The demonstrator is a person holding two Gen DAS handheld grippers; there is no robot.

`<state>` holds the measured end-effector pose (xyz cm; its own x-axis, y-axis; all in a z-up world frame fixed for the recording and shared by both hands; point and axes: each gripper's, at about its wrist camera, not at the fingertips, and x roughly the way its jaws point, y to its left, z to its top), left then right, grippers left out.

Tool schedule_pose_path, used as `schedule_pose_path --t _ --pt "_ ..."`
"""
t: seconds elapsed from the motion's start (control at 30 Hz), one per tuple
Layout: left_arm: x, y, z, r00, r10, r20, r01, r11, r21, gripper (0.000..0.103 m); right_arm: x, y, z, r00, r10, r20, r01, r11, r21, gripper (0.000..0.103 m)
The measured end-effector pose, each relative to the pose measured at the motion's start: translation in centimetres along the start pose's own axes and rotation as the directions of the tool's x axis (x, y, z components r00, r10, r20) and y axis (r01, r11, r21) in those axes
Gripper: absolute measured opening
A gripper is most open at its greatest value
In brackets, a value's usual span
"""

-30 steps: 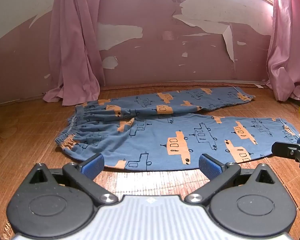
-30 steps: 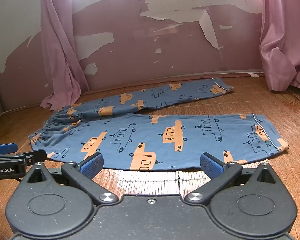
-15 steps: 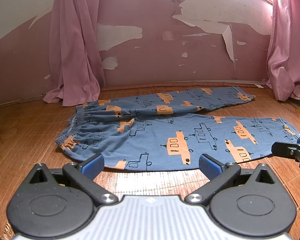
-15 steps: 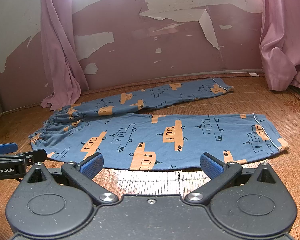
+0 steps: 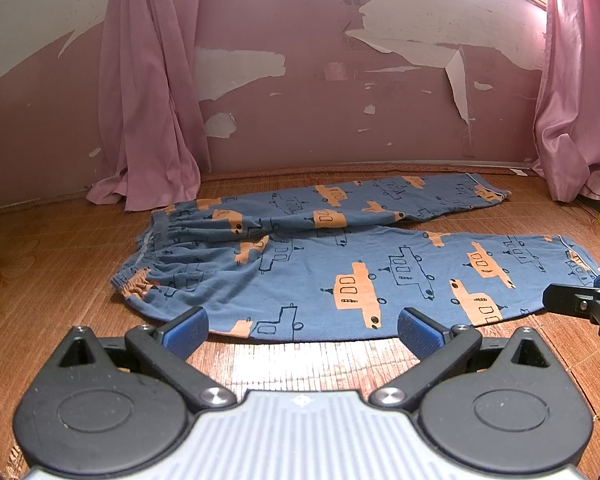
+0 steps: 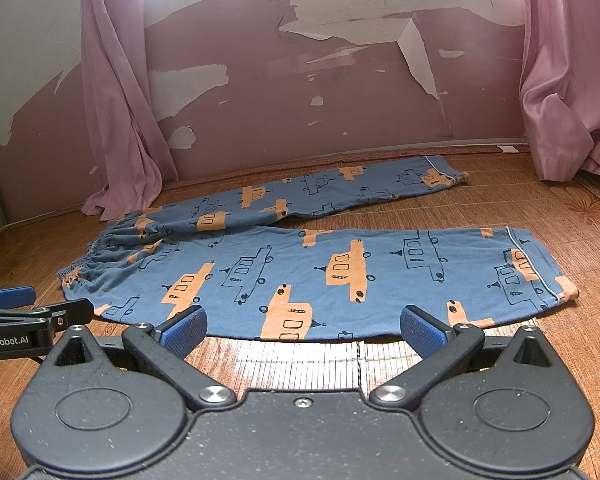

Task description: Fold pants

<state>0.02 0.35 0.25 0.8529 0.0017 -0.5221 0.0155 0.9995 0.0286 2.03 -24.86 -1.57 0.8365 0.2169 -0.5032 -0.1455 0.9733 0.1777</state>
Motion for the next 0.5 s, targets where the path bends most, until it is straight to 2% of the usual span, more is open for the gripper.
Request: schedule_pose_path --t 0.5 --pt "0.24 0.04 -0.07 1.000 0.001 -0.008 -0.002 1.000 -0.011 0.103 -0.10 -0.06 -0.02 1.000 0.000 -0.004 0.000 1.000 0.002 0.103"
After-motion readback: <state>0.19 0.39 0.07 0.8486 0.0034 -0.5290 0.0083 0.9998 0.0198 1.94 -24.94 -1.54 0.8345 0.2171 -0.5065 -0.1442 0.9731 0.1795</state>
